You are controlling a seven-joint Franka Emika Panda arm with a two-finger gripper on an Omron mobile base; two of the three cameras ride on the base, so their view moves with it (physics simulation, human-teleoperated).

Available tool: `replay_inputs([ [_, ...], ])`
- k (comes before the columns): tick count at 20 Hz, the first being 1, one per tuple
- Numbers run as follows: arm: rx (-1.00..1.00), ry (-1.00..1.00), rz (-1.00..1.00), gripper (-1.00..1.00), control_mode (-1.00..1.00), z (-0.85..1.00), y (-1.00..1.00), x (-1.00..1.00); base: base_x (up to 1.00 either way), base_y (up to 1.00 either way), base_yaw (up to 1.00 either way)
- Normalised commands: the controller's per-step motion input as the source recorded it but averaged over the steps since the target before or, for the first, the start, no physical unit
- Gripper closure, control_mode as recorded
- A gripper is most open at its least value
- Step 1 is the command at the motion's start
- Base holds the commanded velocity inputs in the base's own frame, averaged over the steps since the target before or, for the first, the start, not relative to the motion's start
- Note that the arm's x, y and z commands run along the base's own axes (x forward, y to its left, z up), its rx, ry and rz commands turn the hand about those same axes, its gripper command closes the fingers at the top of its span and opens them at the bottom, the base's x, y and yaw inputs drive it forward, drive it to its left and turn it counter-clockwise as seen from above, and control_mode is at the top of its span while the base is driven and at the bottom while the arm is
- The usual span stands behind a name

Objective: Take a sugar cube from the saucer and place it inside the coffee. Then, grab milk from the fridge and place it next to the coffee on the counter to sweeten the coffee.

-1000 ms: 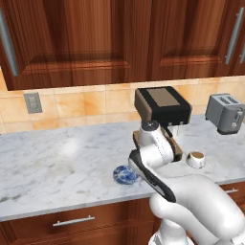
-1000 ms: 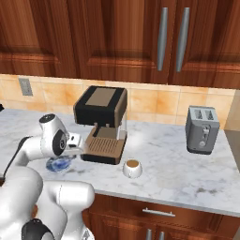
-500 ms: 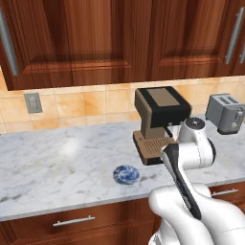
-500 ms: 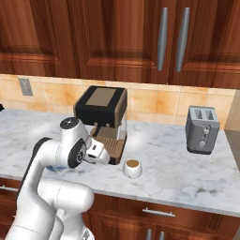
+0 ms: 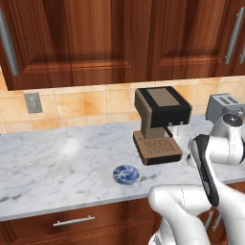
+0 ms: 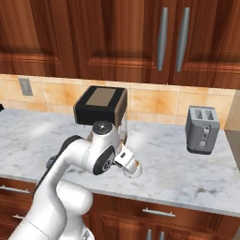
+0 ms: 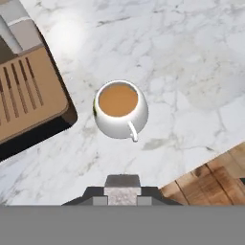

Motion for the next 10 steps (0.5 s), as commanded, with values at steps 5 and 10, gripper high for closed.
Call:
replay_inputs([
  [5, 0.0, 0.02, 0.0, 1.0, -1.0, 0.0, -0.52, 0.56, 0.0, 0.0, 0.0],
  [10, 0.0, 0.05, 0.0, 1.0, -1.0, -0.12, -0.3, 0.47, 0.0, 0.0, 0.0],
])
